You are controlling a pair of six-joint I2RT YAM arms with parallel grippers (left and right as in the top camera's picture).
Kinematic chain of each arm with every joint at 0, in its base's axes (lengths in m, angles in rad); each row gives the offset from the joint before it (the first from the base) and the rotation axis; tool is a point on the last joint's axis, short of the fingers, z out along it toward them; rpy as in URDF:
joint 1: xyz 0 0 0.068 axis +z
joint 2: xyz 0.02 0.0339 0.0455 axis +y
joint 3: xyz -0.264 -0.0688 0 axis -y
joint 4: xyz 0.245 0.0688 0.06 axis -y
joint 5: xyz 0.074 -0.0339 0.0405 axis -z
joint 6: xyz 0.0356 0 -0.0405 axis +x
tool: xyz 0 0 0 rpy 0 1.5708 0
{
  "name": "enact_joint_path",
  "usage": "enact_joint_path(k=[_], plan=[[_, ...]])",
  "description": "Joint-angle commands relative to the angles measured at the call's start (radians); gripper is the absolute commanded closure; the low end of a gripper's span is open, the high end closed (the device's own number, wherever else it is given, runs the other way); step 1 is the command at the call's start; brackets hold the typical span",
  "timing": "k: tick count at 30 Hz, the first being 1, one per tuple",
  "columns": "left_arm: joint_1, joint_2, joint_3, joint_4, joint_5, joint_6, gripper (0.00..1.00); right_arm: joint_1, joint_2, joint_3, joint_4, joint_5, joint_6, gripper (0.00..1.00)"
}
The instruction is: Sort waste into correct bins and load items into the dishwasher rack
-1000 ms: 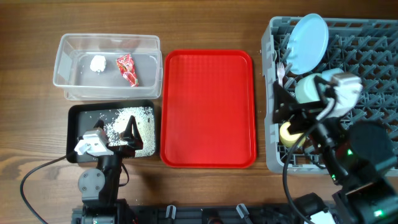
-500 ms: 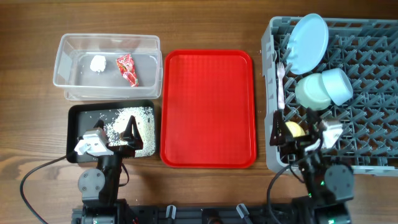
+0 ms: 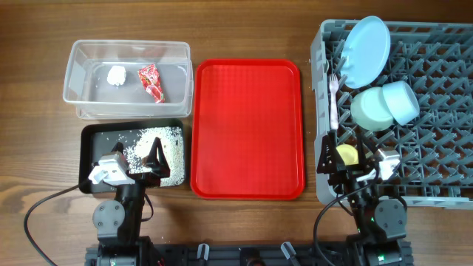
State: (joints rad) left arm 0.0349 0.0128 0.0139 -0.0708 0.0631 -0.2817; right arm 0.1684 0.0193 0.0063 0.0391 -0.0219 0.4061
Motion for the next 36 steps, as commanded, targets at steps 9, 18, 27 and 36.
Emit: enact_joint_path(k=[9,18,27,36], plan=[[0.007,-0.01,-0.008,0.001,0.015,0.013,0.0,-0.005,-0.002,-0.001,-0.032,0.024,0.016,0.0],[0.007,-0.01,-0.008,0.001,0.015,0.013,0.0,-0.005,-0.002,-0.001,-0.032,0.024,0.016,0.0],[0.007,-0.01,-0.008,0.001,0.015,0.013,0.0,-0.005,-0.002,-0.001,-0.032,0.024,0.016,0.0],[0.007,-0.01,-0.008,0.001,0.015,0.013,0.0,-0.005,-0.002,-0.001,-0.032,0.024,0.016,0.0]])
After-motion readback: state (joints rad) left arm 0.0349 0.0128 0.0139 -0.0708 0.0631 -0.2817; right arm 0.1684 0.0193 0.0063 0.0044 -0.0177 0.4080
